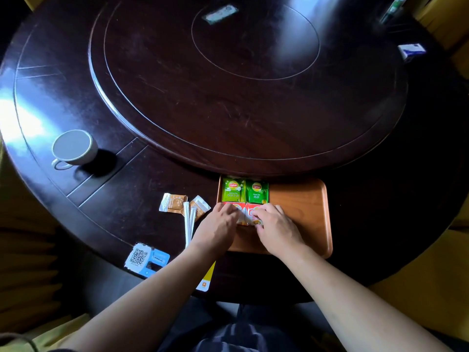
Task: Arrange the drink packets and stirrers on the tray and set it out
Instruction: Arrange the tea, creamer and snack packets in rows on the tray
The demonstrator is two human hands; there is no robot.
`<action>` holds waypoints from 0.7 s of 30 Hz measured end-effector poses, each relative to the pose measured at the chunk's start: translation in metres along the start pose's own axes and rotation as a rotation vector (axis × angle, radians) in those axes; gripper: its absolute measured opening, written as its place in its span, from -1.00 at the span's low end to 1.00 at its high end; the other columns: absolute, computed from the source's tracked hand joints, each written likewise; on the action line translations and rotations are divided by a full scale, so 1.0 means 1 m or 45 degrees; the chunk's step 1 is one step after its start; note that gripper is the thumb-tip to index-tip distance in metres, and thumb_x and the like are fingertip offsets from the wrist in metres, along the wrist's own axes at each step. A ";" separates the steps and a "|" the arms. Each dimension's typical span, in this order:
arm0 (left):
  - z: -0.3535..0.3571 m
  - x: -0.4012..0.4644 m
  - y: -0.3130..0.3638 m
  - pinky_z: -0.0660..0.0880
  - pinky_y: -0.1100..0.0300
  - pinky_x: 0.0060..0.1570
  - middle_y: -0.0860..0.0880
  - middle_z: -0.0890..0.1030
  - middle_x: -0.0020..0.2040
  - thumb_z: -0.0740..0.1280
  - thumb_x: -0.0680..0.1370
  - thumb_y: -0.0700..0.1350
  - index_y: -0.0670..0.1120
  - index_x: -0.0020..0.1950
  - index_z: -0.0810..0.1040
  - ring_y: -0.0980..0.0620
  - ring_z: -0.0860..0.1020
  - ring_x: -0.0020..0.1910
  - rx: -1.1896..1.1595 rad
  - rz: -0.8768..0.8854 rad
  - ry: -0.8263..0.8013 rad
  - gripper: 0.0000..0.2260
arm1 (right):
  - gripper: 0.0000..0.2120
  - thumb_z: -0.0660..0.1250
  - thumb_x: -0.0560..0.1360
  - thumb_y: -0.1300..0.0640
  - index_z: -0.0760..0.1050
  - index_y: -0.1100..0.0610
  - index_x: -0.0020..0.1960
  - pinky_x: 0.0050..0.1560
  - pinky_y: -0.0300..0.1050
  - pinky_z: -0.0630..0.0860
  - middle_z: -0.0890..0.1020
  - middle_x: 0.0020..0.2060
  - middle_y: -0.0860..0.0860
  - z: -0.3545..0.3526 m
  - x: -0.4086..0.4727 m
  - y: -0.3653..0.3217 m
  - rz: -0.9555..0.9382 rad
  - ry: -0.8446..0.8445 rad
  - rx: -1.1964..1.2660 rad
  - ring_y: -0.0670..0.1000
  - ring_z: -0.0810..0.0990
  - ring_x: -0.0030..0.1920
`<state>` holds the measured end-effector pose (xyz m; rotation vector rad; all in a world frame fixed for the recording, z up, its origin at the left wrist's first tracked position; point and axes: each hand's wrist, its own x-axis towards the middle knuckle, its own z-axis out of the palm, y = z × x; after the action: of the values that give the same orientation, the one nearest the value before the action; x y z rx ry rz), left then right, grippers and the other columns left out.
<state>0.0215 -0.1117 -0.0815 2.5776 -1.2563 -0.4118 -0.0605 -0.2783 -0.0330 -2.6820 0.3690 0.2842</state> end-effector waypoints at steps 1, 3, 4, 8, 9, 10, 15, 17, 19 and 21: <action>-0.002 0.000 0.002 0.38 0.11 0.23 0.04 0.53 0.28 0.05 0.54 -0.10 0.00 0.31 0.51 -0.04 0.45 0.20 -0.021 -0.002 0.022 -0.59 | -0.67 0.37 0.50 0.21 0.55 0.04 0.25 0.08 0.11 0.55 0.56 0.17 -0.01 -0.001 0.000 -0.001 0.002 -0.002 -0.007 0.11 0.46 0.19; -0.012 -0.003 0.008 0.43 0.08 0.21 -0.04 0.55 0.26 0.21 0.52 -0.14 -0.06 0.28 0.54 -0.10 0.48 0.16 -0.106 -0.016 0.080 -0.66 | -0.68 0.36 0.51 0.19 0.54 0.04 0.25 0.08 0.10 0.55 0.55 0.17 -0.02 -0.003 -0.001 -0.002 0.009 -0.005 -0.017 0.10 0.45 0.19; -0.017 -0.005 0.010 0.46 0.06 0.19 -0.07 0.56 0.23 0.27 0.50 -0.15 -0.08 0.25 0.56 -0.12 0.49 0.14 -0.146 -0.026 0.104 -0.67 | -0.69 0.37 0.51 0.18 0.54 0.04 0.25 0.08 0.09 0.55 0.55 0.17 -0.02 -0.004 -0.001 -0.003 0.013 -0.003 -0.020 0.10 0.45 0.19; -0.037 -0.016 0.005 0.54 -0.01 0.09 -0.09 0.59 0.12 0.37 0.48 -0.11 -0.10 0.17 0.61 -0.13 0.51 0.07 -0.195 -0.061 0.163 -0.73 | -0.72 0.36 0.53 0.11 0.54 0.04 0.24 0.07 0.06 0.53 0.55 0.13 -0.01 -0.009 0.000 -0.011 0.022 0.018 -0.053 0.10 0.45 0.18; -0.043 -0.019 0.000 0.54 -0.01 0.08 -0.08 0.59 0.11 0.38 0.48 -0.08 -0.08 0.17 0.61 -0.12 0.51 0.07 -0.208 -0.084 0.177 -0.73 | -0.71 0.35 0.54 0.10 0.54 0.03 0.25 0.07 0.06 0.52 0.56 0.13 0.00 -0.011 0.001 -0.015 0.024 0.019 -0.049 0.10 0.45 0.17; -0.049 -0.024 -0.007 0.53 -0.02 0.07 -0.07 0.59 0.09 0.38 0.49 -0.05 -0.07 0.17 0.61 -0.12 0.51 0.07 -0.217 -0.124 0.190 -0.73 | -0.71 0.34 0.54 0.10 0.54 0.03 0.26 0.08 0.04 0.51 0.57 0.12 0.00 -0.014 0.003 -0.018 0.024 0.015 -0.043 0.10 0.45 0.17; -0.070 -0.050 -0.061 0.55 -0.04 0.04 0.00 0.59 0.05 0.43 0.47 0.04 0.02 0.14 0.61 -0.09 0.53 0.06 -0.205 -0.415 0.260 -0.74 | -0.75 0.32 0.56 0.09 0.54 0.04 0.22 0.08 0.04 0.51 0.58 0.11 0.03 -0.021 0.016 -0.045 -0.017 -0.015 0.026 0.10 0.47 0.19; -0.075 -0.058 -0.082 0.56 -0.09 0.04 -0.02 0.59 0.07 0.44 0.46 0.02 0.03 0.16 0.60 -0.13 0.52 0.05 -0.178 -0.518 0.235 -0.72 | -0.75 0.31 0.55 0.09 0.53 0.05 0.22 0.09 0.04 0.50 0.56 0.12 0.03 -0.021 0.023 -0.057 -0.033 -0.037 0.024 0.10 0.45 0.19; -0.079 -0.065 -0.101 0.56 -0.12 0.05 -0.06 0.59 0.12 0.42 0.46 0.02 0.01 0.22 0.58 -0.16 0.51 0.08 -0.158 -0.595 0.212 -0.67 | -0.73 0.31 0.54 0.11 0.53 0.06 0.23 0.12 0.06 0.47 0.56 0.15 0.04 -0.016 0.031 -0.071 -0.071 -0.053 0.028 0.13 0.43 0.21; -0.081 -0.068 -0.113 0.56 -0.13 0.06 -0.08 0.57 0.17 0.40 0.48 0.05 0.00 0.30 0.53 -0.16 0.49 0.13 -0.137 -0.662 0.175 -0.61 | -0.69 0.34 0.53 0.11 0.51 0.07 0.27 0.20 0.08 0.46 0.55 0.18 0.05 -0.011 0.039 -0.084 -0.105 -0.096 0.039 0.13 0.39 0.28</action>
<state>0.0926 0.0177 -0.0348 2.7571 -0.4921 -0.3722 0.0029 -0.2175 -0.0012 -2.6400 0.2377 0.3506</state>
